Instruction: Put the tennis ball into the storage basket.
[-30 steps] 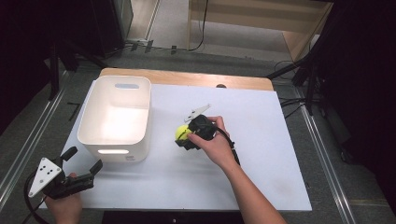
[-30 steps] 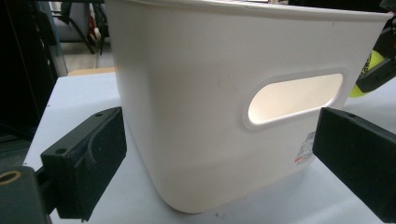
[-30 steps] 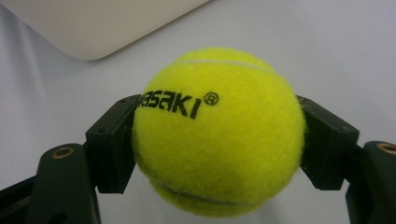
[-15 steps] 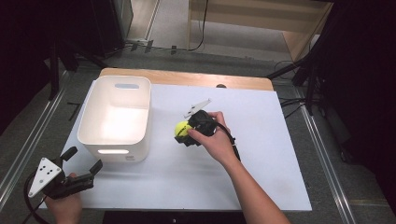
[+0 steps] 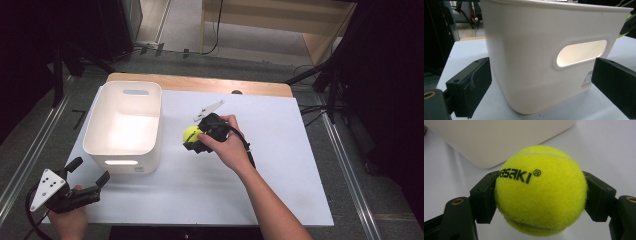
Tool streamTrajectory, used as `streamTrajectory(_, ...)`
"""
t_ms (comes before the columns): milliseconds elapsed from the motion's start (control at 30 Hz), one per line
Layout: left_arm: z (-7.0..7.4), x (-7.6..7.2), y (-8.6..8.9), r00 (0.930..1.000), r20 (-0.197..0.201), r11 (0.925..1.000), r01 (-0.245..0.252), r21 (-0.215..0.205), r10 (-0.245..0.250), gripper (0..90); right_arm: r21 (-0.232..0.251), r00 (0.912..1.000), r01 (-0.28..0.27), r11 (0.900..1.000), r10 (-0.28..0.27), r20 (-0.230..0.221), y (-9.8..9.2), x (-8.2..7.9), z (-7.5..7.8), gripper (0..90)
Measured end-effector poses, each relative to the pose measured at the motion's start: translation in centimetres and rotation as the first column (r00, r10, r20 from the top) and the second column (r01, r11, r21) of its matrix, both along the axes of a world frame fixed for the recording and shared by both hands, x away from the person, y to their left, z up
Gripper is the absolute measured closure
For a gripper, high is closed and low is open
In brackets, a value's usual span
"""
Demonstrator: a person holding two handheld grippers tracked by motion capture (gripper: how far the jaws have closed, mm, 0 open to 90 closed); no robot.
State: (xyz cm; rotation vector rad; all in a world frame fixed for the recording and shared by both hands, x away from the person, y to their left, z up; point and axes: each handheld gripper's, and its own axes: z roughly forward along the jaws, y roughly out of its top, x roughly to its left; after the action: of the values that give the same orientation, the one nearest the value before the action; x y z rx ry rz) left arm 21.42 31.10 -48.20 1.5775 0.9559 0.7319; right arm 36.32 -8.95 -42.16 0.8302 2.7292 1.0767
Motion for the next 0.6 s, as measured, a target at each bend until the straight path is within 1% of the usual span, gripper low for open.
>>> streamTrajectory(233, 0.0, 0.0, 0.0, 1.0, 0.0, 1.0, 0.001, 0.0, -0.001, 2.9, 0.002, 0.9996, -0.025, 1.0, 0.025, 0.014, 0.4, 0.1, 0.8, 23.0)
streamTrajectory(300, 0.0, 0.0, 0.0, 1.0, 0.001, 1.0, 0.001, -0.002, -0.001, 2.9, 0.01, 0.9997, -0.019, 1.0, 0.019, 0.015, 0.5, 0.1, 1.0, 23.0)
streamTrajectory(600, 0.0, 0.0, 0.0, 1.0, 0.0, 1.0, 0.002, 0.0, -0.002, 2.9, 0.016, 0.9985, -0.051, 0.999, 0.051, 0.021, 1.2, 0.2, 1.8, 23.0)
